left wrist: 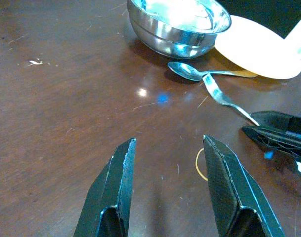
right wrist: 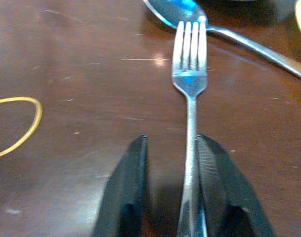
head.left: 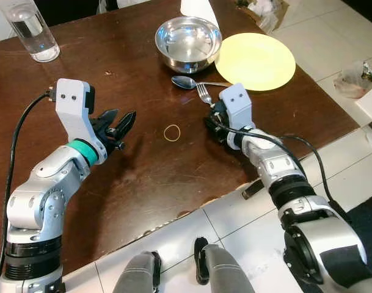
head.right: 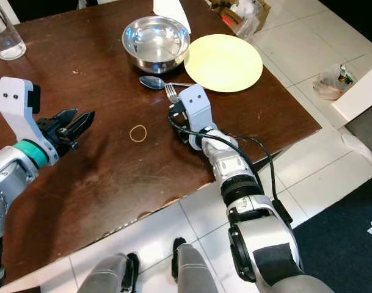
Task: Setting the table
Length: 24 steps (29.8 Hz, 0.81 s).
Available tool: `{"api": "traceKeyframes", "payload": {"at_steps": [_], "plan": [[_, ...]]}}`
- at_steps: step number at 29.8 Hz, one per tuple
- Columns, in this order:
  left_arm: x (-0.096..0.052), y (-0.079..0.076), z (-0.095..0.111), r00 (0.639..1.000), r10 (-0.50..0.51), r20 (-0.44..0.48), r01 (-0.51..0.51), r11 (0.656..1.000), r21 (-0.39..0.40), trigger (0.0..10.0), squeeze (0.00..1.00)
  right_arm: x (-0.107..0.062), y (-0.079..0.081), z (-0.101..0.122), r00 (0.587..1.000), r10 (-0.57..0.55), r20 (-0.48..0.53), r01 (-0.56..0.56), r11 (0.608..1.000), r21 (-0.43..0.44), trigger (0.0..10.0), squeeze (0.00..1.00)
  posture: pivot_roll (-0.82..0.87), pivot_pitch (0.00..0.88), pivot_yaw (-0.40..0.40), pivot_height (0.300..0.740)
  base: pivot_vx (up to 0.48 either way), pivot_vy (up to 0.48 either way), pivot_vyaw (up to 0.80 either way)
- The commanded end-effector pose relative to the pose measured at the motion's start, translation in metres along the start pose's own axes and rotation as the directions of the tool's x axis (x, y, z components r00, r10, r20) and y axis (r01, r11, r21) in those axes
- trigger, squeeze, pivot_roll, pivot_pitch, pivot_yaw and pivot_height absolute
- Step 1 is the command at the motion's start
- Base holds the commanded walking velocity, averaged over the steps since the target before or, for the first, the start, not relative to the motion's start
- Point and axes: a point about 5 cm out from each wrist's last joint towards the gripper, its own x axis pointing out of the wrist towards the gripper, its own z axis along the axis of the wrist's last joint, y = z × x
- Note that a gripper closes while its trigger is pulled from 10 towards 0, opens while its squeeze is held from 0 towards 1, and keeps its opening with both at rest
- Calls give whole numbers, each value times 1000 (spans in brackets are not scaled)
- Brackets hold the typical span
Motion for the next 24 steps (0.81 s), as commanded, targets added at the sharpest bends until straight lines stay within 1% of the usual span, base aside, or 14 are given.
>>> {"api": "traceKeyframes", "payload": {"at_steps": [1, 5, 9, 10, 11, 13, 15, 17, 19, 20, 21, 22, 23, 24], "plan": [[-2, 0, -5, 1000, 3, -18, -3, 1000, -10, 10000, 0, -4, 12, -39, 986, 46, -159, -40, 998, 44, 0, 0, 33, 185, 66, 740, 0, 0, 0], [-1, -1, -5, 1000, 5, -18, -5, 1000, -14, 10000, 0, -3, 7, -34, 990, 26, -137, -16, 997, 71, 0, 0, 27, 184, 63, 740, 0, 0, 0], [-1, -1, -5, 1000, 5, -17, -6, 1000, -16, 10000, 0, -3, 6, -29, 993, 28, -114, -19, 996, 82, 0, 0, 25, 184, 60, 740, 0, 0, 0], [-1, -1, -6, 1000, 7, -16, -7, 1000, -17, 10000, 0, -3, 6, -24, 996, 31, -86, -24, 996, 90, 0, 0, 22, 185, 59, 740, 0, 0, 0], [-1, -1, -6, 1000, 7, -16, -7, 1000, -17, 10000, 0, -3, 6, -24, 996, 31, -86, -24, 996, 90, 0, 0, 22, 185, 59, 740, 0, 0, 0], [-1, -1, -6, 1000, 9, -16, -9, 1000, -19, 10000, 0, -2, 5, -16, 998, 34, -44, -29, 995, 97, 0, 0, 19, 184, 57, 740, 0, 0, 0], [-1, -1, -6, 1000, 9, -16, -9, 1000, -19, 10000, 0, -2, 5, -16, 998, 34, -44, -29, 995, 97, 0, 0, 19, 184, 57, 740, 0, 0, 0], [0, -2, -7, 1000, 9, -16, -9, 1000, -24, 10000, 0, -3, 3, -3, 999, 21, 27, -24, 994, 109, 0, 0, 15, 181, 54, 740, 0, 0, 0], [0, -2, -7, 1000, 9, -16, -9, 1000, -24, 10000, 0, -3, 3, -3, 999, 21, 27, -24, 994, 109, 0, 0, 15, 181, 54, 740, 0, 0, 0], [1, -3, -8, 1000, 8, -16, -8, 1000, -27, 10000, 0, -4, 2, 10, 995, 17, 99, -29, 992, 122, 0, 0, 15, 180, 54, 740, 0, 0, 0], [1, -3, -8, 1000, 8, -16, -8, 1000, -27, 10000, 0, -4, 2, 10, 995, 17, 99, -29, 992, 122, 0, 0, 15, 180, 54, 740, 0, 0, 0], [0, -3, -9, 1000, 1, -20, -2, 999, -34, 10000, 0, -7, 3, 27, 979, 28, 202, -56, 989, 135, 0, 0, 10, 179, 55, 740, 0, 0, 0], [-2, -6, -9, 999, -27, -24, 26, 998, -58, 10000, 0, -14, 3, 52, 941, 26, 338, -88, 981, 171, 1059, 0, 7, 179, 55, 740, 0, 0, 0], [-2, -6, -9, 999, -27, -24, 26, 998, -58, 10000, 0, -14, 3, 52, 941, 26, 338, -88, 981, 171, 1059, 0, 7, 179, 55, 740, 0, 0, 0]]}}
